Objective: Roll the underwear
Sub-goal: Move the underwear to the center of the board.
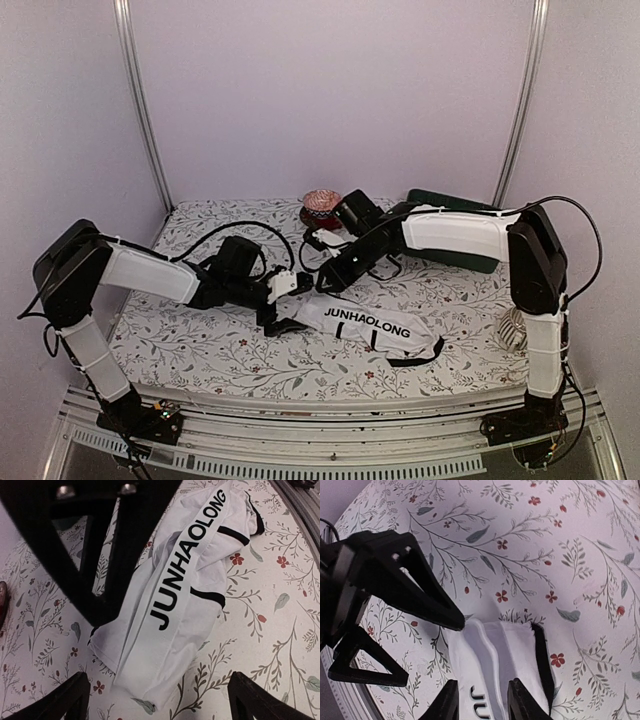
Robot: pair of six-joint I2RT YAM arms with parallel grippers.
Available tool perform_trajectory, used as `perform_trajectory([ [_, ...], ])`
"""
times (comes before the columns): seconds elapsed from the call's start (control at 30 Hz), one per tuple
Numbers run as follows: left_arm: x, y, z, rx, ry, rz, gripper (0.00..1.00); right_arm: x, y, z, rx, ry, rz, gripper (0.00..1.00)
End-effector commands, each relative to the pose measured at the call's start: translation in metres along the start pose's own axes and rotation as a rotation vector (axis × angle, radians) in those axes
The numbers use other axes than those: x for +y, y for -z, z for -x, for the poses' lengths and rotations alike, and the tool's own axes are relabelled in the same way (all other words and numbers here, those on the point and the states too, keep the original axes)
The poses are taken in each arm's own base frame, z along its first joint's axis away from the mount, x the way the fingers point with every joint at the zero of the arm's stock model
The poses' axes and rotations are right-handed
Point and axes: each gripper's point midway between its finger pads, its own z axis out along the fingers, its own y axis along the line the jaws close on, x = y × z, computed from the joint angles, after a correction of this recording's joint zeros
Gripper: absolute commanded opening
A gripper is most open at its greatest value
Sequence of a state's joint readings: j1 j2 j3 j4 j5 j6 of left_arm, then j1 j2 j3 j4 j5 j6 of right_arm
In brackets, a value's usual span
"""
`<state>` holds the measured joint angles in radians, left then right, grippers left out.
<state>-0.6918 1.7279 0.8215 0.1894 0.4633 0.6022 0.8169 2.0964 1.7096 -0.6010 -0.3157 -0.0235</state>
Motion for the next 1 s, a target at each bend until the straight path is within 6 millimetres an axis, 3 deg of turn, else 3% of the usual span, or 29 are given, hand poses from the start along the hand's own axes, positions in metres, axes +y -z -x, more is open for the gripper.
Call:
perform_trajectory([
  [0.0,-0.008,-0.002,-0.003,0.0,-0.028,-0.036,0.98,-0.005,0.022,0.002,-0.031,0.022,-0.057,0.41],
  [0.1,-0.004,-0.007,-0.005,0.02,0.009,-0.04,0.98,-0.002,0.028,0.002,-0.038,0.027,-0.054,0.43],
  [0.2,0.02,-0.013,-0.009,0.056,0.111,0.009,0.98,-0.002,0.028,-0.003,-0.028,0.03,-0.051,0.45],
  [0.37,0.043,-0.007,-0.013,0.064,0.359,-0.143,0.98,-0.007,0.021,-0.014,-0.009,0.039,-0.066,0.48],
  [0.47,0.053,-0.001,-0.015,0.041,0.465,-0.214,0.91,-0.01,0.022,-0.016,-0.013,0.035,-0.086,0.49],
  [0.63,0.043,-0.009,-0.035,0.126,0.553,-0.308,0.74,-0.012,0.036,-0.02,-0.043,0.022,-0.122,0.5],
  [0.97,0.023,-0.018,-0.049,0.211,0.606,-0.418,0.56,-0.013,0.067,-0.048,-0.094,-0.031,-0.185,0.51],
])
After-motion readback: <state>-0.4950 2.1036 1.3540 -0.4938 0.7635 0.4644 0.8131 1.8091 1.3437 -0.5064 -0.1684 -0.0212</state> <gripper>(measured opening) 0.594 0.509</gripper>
